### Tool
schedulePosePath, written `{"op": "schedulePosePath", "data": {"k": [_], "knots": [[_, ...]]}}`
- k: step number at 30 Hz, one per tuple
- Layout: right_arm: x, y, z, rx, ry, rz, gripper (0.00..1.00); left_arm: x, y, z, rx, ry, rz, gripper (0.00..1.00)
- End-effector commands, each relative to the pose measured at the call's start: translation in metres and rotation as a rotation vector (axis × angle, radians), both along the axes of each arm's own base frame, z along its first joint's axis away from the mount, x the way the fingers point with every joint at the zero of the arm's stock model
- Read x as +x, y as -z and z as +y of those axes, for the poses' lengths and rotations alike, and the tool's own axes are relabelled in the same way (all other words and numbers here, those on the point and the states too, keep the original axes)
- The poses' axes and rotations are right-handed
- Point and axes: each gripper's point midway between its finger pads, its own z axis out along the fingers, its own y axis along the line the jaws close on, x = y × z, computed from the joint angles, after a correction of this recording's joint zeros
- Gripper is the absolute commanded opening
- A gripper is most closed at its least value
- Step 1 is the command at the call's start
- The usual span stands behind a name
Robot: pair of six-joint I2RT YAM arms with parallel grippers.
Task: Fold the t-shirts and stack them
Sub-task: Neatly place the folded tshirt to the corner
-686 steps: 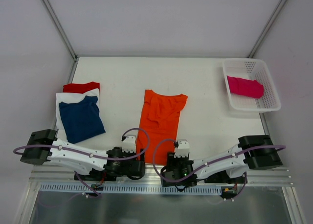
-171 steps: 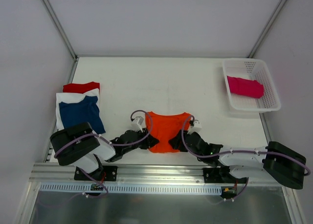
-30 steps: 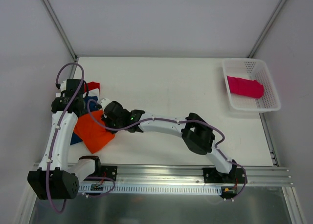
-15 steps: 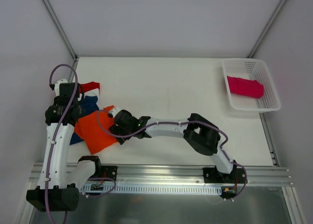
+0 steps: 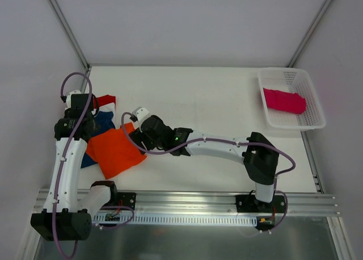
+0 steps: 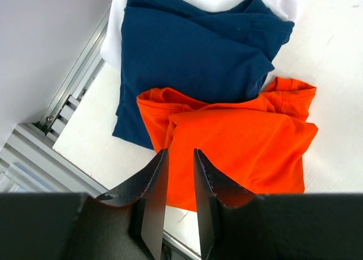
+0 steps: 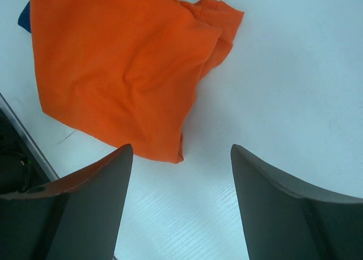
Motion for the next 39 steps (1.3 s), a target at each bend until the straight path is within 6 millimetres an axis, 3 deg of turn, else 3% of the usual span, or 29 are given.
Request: {"op": "schedulePosePath", "data": {"k": [1,4,7,8,9,10,15,16,21,25,32,39], "knots": [[0.009,-0.011,-0.011,0.006,0.036,-0.047,0.73,0.002,0.014,-0.003,-0.022,0.004,0.041,0.24],[0.012,-0.013,-0.021,0.008,0.067,-0.055,0.73,0.001,0.017,-0.006,-0.041,0.010,0.027,0.24],[0.025,-0.020,-0.049,0.010,0.161,-0.079,0.72,0.008,0.018,-0.023,-0.119,0.074,-0.022,0.24],[0.024,-0.009,-0.066,-0.025,0.176,-0.074,0.72,0.008,0.023,-0.028,-0.139,0.088,-0.020,0.24],[0.024,-0.031,-0.081,0.030,0.221,-0.074,0.72,0.009,0.025,-0.033,-0.166,0.107,-0.028,0.23],[0.029,-0.037,-0.099,0.046,0.282,-0.078,0.73,0.007,0.027,-0.035,-0.172,0.112,-0.040,0.22],[-0.001,-0.072,-0.191,0.150,0.401,-0.073,0.73,0.010,0.043,-0.052,-0.243,0.177,-0.091,0.19],[-0.007,-0.070,-0.207,0.134,0.423,-0.061,0.74,0.011,0.043,-0.059,-0.280,0.195,-0.102,0.18],[-0.030,-0.079,-0.252,0.224,0.452,-0.052,0.74,0.010,0.052,-0.055,-0.285,0.141,-0.078,0.12],[-0.035,-0.071,-0.294,0.199,0.525,-0.075,0.78,0.006,0.061,-0.037,-0.210,0.062,-0.026,0.22],[-0.042,-0.064,-0.312,0.215,0.524,-0.072,0.86,-0.010,0.071,-0.017,-0.133,-0.042,0.069,0.41],[-0.041,-0.068,-0.315,0.194,0.503,-0.100,0.93,-0.020,0.075,-0.005,-0.082,-0.119,0.142,0.44]]}}
